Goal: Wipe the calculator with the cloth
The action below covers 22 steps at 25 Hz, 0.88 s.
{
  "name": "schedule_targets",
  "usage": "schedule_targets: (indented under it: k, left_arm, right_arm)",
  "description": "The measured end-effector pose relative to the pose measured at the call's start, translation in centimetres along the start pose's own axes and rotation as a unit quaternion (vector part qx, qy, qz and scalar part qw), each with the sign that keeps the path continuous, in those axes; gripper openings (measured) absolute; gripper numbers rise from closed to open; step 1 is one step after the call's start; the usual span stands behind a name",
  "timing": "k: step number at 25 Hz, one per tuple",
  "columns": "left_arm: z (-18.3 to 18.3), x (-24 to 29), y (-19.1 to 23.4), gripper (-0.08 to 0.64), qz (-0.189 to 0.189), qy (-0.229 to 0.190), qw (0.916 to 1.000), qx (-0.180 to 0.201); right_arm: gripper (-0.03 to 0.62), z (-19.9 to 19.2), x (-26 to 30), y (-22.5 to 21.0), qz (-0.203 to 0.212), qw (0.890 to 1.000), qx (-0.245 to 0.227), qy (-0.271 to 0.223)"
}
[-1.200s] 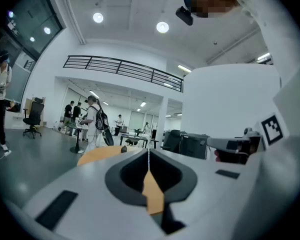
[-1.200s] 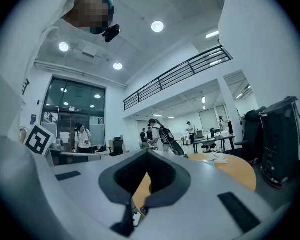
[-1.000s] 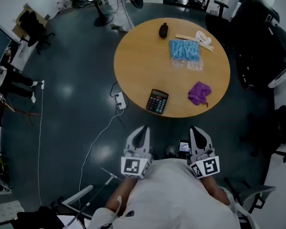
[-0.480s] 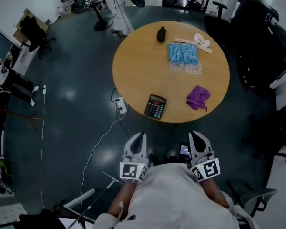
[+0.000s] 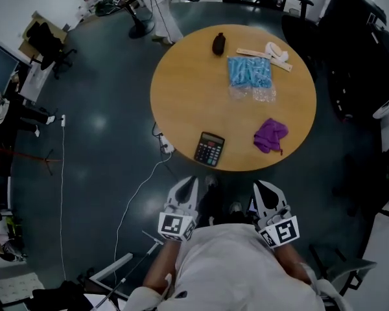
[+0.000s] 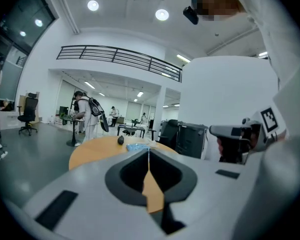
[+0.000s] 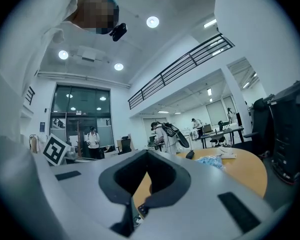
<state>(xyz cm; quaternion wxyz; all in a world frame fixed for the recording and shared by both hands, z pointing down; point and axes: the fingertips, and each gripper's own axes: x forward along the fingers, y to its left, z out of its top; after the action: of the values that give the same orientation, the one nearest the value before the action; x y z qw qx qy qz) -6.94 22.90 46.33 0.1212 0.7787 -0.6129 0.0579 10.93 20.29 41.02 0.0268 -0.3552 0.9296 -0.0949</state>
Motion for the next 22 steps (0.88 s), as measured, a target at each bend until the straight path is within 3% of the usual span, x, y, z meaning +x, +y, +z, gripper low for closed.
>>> schedule_targets:
  k: [3,6,8,11,14,18,22]
  left_arm:
    - [-0.3,4.0,2.4,0.014,-0.035,0.026,0.9990,0.013]
    - [-1.5,8.5,4.3,0.014,-0.111,0.072,0.9898,0.054]
    - [-2.7,11.1,4.7,0.014,-0.182,0.121,0.9695,0.111]
    - [-4.2,13.9,5.4,0.014,-0.272,0.179,0.9244,0.198]
    - [-5.3,16.4,5.9,0.012,-0.329,0.201,0.8932,0.231]
    - [-7.4,19.2,5.8,0.008,-0.375,0.227,0.8644,0.247]
    - [-9.7,21.8,5.4,0.008,-0.390,0.249,0.8509,0.249]
  right_arm:
    - [0.014,-0.1,2.1,-2.1,-0.016,1.000,-0.005,0.003]
    - [0.014,-0.3,5.1,-4.5,-0.042,0.999,-0.006,0.005]
    - [0.014,-0.1,7.0,-5.7,-0.061,0.998,0.000,0.006]
    - [0.014,0.5,9.8,-7.2,-0.086,0.996,0.004,0.009]
    - [0.014,1.1,11.8,-8.4,-0.106,0.994,0.005,0.009]
    - [0.014,1.2,12.9,-9.7,-0.122,0.992,0.011,0.016]
    - [0.014,0.7,13.6,-11.1,-0.116,0.993,0.017,0.022]
